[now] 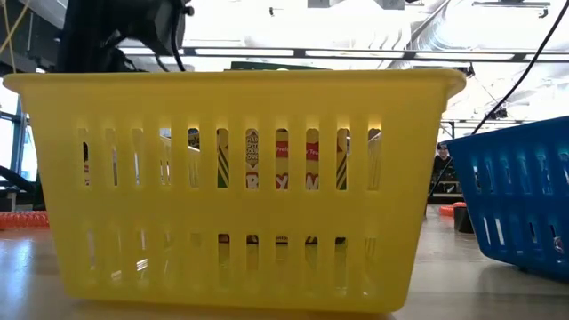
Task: Pick & Place Office Desk Supplies
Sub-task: Put the left yellow crayon box into the yellow box
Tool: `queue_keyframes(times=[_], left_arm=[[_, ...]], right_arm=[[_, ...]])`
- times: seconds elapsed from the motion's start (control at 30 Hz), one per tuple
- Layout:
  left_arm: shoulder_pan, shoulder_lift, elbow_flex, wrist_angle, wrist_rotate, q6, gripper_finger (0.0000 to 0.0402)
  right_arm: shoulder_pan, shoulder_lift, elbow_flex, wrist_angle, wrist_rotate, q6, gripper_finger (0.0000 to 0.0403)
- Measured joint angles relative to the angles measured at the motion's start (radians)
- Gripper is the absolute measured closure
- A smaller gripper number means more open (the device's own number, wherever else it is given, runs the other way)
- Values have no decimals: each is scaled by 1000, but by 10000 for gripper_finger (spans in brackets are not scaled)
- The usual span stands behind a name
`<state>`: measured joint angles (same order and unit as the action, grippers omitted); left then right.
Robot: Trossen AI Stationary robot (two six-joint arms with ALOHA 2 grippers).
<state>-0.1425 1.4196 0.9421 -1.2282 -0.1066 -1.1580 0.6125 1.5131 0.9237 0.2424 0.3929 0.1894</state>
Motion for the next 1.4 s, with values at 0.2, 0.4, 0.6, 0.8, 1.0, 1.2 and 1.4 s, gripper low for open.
queue_keyframes(times=[0.2,0.4,0.6,0.8,1.0,1.2,1.4], left_arm=[[0,63,0,0,0,68,87],[0,72,0,0,-19,71,91],[0,72,0,-1,0,5,155],[-6,68,0,0,0,40,277],[-57,-2,46,-73,4,29,315],[-181,-135,198,-94,-10,-33,298],[-340,-206,262,253,-114,75,301]], right_arm=[[0,0,0,0,0,-2,135],[0,0,0,0,1,-3,135],[0,0,0,0,1,-3,135],[0,0,0,0,1,-3,135],[0,0,0,-6,1,-3,135],[-13,0,0,-7,0,-37,135],[-73,0,0,0,114,17,135]])
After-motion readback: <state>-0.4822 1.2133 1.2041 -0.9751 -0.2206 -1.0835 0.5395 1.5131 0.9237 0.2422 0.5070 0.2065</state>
